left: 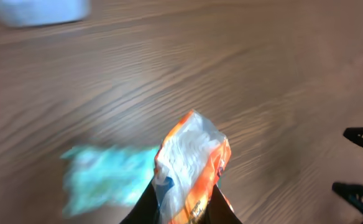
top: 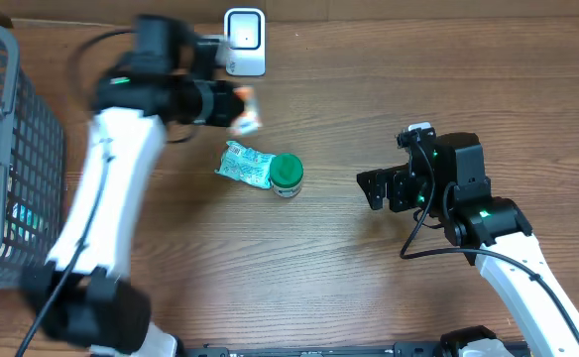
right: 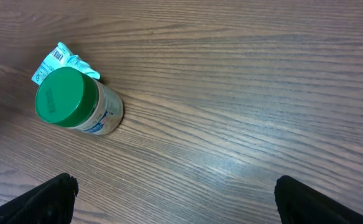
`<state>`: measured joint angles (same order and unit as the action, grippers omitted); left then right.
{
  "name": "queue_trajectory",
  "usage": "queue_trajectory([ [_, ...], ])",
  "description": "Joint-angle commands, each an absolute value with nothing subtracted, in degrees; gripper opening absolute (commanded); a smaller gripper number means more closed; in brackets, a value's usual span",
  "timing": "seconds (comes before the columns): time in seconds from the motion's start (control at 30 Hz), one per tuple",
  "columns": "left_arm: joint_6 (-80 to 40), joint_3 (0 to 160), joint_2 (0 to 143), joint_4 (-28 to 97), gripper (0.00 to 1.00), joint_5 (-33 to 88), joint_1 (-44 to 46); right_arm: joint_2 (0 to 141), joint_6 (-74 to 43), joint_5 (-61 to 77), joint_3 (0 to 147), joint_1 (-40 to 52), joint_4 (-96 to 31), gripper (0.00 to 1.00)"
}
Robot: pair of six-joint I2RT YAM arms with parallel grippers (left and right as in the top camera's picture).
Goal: Scan the item barcode
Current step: 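Place the small orange packet on the table right of the jar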
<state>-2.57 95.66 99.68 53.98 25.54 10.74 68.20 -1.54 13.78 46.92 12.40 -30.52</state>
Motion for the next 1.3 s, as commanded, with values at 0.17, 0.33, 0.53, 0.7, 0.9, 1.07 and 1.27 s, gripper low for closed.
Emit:
queue_trajectory([
  [0.17, -7.60, 95.37, 112.20, 43.13, 0.04, 30.81, 24.23, 68.18, -1.76, 14.26, 48.03, 12.25, -30.57, 1.00],
  [0.33, -12.80, 95.37, 114.59, 42.85, 0.25, 29.19, 26.87, 68.18, -1.76, 14.28, 48.03, 12.25, -30.57, 1.00],
  [0.53, -14.09, 97.06, 114.37, 43.86, 0.63, 28.86, 25.43, 68.18, -1.76, 14.28, 48.03, 12.25, -30.55, 1.00],
  [0.7, -12.10, 105.91, 111.83, 51.55, 0.67, 26.30, 18.50, 68.18, -1.76, 14.28, 48.03, 12.25, -30.98, 1.00],
  [0.9, -11.51, 123.15, 103.81, 66.24, 0.67, 22.68, 2.55, 68.18, -1.76, 14.26, 48.03, 12.25, -31.83, 1.00],
  [1.07, -10.11, 127.22, 96.31, 76.38, 0.67, 12.36, -12.19, 68.18, -1.76, 14.26, 48.03, 12.25, -31.81, 1.00],
  [1.27, -10.13, 126.74, 93.73, 83.09, 0.67, 8.58, -31.68, 68.18, -1.74, 14.28, 48.03, 12.25, -31.75, 1.00],
])
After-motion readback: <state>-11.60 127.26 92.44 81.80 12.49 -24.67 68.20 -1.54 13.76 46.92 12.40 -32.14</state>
